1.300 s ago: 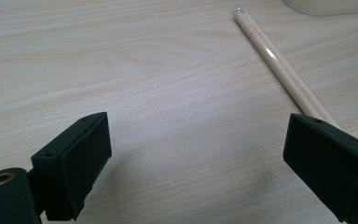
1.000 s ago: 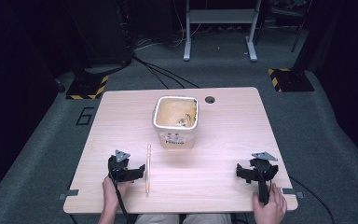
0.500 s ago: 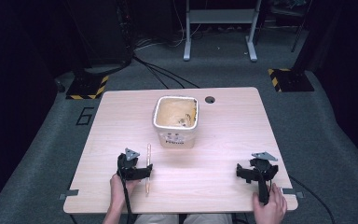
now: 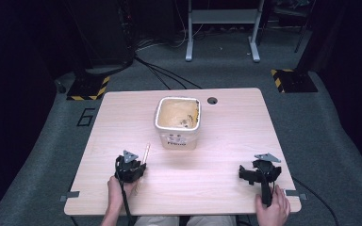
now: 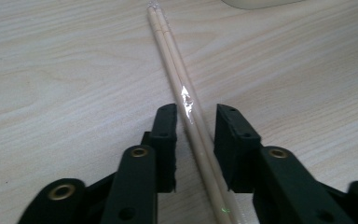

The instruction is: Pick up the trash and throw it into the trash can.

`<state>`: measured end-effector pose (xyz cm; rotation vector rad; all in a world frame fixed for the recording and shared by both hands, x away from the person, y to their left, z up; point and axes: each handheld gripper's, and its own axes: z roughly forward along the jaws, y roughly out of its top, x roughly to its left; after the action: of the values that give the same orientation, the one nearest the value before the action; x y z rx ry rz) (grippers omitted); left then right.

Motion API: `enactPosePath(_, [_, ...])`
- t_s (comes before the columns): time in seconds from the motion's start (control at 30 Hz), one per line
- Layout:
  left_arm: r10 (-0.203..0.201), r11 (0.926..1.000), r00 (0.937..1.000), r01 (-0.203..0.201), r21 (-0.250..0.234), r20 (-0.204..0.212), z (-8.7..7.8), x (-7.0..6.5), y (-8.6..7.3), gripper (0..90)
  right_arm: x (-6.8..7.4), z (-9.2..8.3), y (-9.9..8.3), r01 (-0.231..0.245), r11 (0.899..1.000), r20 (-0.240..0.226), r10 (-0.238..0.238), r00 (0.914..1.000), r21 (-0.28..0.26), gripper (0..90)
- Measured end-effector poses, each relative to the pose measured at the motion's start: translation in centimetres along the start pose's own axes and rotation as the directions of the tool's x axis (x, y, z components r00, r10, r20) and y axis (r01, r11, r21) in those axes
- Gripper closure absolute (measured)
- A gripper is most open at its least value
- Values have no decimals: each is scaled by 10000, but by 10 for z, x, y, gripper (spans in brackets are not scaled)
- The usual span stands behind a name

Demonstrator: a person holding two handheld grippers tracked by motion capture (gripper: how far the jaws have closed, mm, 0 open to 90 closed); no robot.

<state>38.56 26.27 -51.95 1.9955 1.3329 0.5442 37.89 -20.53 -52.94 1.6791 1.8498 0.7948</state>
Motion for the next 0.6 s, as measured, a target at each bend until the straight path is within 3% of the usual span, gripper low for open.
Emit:
enactPosePath(0.27, [-178,9998,9998,179,-89,88,0,3,-1,794,0,0,0,20,10000,-1,-20,10000,-10,0])
enactPosePath(0.6, [58,9996,10000,-59,-287,-32,-6,6,1,795,0,0,0,20,10000,-1,-20,10000,-10,0])
